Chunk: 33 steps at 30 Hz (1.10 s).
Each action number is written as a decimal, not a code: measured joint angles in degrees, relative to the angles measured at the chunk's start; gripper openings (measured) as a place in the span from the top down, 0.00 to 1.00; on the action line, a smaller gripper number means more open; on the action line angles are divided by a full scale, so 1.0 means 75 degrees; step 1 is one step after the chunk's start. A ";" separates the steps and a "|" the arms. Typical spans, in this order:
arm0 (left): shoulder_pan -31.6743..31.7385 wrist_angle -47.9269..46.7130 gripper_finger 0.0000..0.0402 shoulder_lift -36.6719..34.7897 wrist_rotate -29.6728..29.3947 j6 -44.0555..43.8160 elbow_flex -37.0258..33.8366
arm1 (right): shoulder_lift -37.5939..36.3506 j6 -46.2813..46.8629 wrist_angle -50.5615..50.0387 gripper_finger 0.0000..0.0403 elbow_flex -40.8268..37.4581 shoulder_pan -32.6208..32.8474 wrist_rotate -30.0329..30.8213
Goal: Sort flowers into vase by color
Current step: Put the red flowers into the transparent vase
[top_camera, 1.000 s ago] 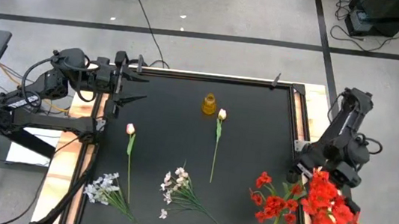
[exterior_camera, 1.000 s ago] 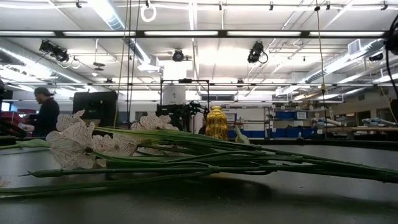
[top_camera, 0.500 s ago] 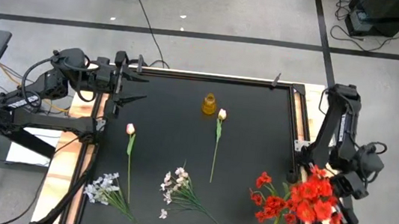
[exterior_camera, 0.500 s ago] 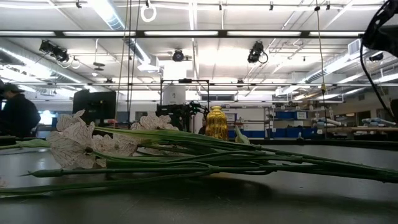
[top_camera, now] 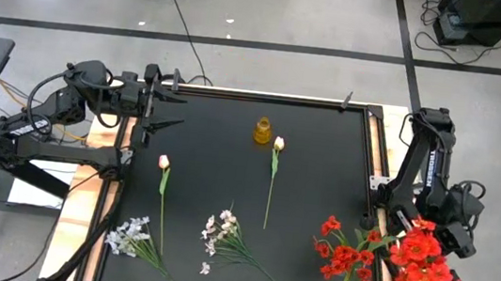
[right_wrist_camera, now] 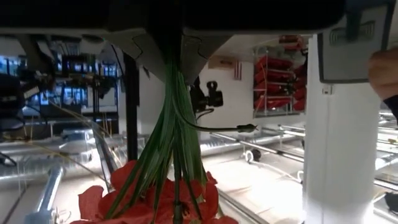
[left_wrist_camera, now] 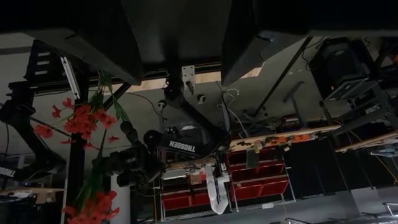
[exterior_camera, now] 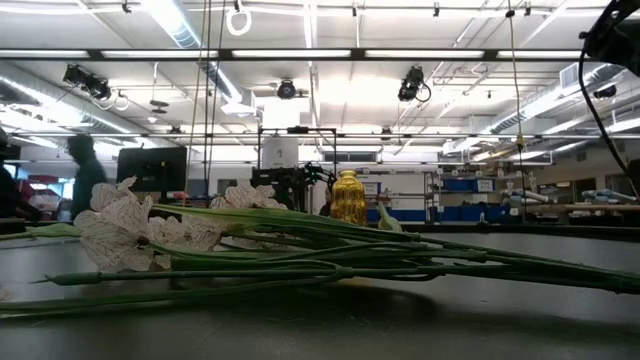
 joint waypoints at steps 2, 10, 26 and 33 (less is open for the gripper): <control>-0.0001 0.0000 0.44 0.0000 0.0000 0.0000 0.0000 | 0.0068 -0.0027 -0.0094 0.96 -0.0006 -0.0012 -0.0006; 0.0000 -0.0002 0.44 0.0001 0.0000 0.0000 0.0000 | 0.0790 -0.0007 0.1277 0.95 -0.0568 -0.0197 -0.0016; -0.0003 -0.0003 0.44 0.0003 0.0000 -0.0001 0.0000 | 0.1822 -0.0280 0.2567 0.91 -0.0985 -0.0495 -0.0085; -0.0002 -0.0003 0.44 0.0002 0.0000 0.0000 0.0000 | 0.2143 -0.0285 0.2923 0.88 -0.0985 -0.0504 -0.0042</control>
